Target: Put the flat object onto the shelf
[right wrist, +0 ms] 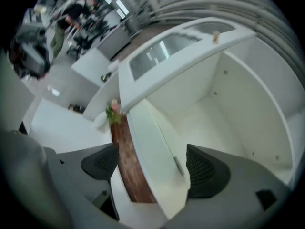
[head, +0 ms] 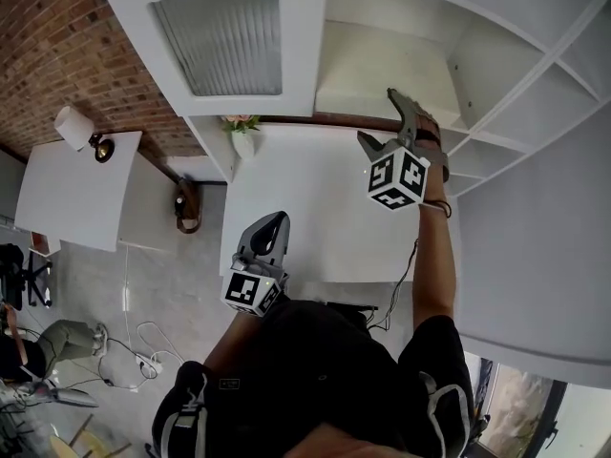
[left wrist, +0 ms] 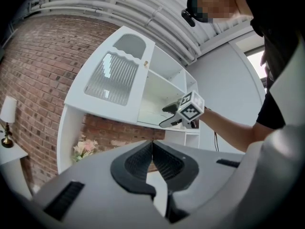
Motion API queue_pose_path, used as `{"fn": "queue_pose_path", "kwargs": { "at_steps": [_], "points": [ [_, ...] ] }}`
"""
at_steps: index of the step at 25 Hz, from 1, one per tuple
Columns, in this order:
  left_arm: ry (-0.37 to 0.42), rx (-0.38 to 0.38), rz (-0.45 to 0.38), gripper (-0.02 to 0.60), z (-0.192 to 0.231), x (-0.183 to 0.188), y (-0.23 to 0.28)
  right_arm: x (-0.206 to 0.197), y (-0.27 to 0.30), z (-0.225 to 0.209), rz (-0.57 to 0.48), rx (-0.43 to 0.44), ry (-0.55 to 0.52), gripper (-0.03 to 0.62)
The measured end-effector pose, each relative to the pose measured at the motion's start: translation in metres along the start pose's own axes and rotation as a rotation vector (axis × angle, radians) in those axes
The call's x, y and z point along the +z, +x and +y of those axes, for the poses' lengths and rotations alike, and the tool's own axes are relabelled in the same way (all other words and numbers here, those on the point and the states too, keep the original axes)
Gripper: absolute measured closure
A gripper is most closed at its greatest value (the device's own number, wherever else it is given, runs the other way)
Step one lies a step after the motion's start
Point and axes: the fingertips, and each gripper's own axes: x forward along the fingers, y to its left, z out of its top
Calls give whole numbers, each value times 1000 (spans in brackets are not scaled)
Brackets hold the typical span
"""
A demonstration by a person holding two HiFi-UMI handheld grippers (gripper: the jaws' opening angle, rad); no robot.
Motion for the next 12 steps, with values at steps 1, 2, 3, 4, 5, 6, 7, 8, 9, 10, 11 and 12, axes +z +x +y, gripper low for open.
{"fn": "queue_pose_path", "kwargs": {
  "at_steps": [1,2,3,4,5,6,7,8,9,10,11,12],
  "points": [
    [2,1,0,571,-1,0,-1,7,-18,7,-88,9,118,127],
    [4,3,0,571,-1,0,-1,13,-35,15,-178,26,254,129],
    [5,5,-2,571,-2,1,-2,17,-51,24,-263,42,401,136],
    [7,5,-6,571,-3,3,-2,17,-66,33,-334,50,548,175],
    [9,5,-14,571,-5,5,-2,12,-79,44,-381,46,683,292],
    [14,4,-24,571,-7,8,-2,5,-88,56,-399,36,795,388],
    [21,4,-37,571,-9,11,-2,-4,-96,71,-395,26,881,429],
    [29,6,-50,571,-10,14,-3,-12,-101,87,-381,20,952,459],
    [38,10,-57,571,-11,14,-3,-18,-106,104,-365,21,1019,482],
    [45,14,-57,571,-11,13,-3,-23,-110,120,-352,30,1091,493],
    [46,16,-52,571,-12,10,-2,-28,-114,134,-340,38,1163,505],
    [44,17,-44,571,-13,7,-1,-33,-118,146,-326,41,1224,521]
  ]
}}
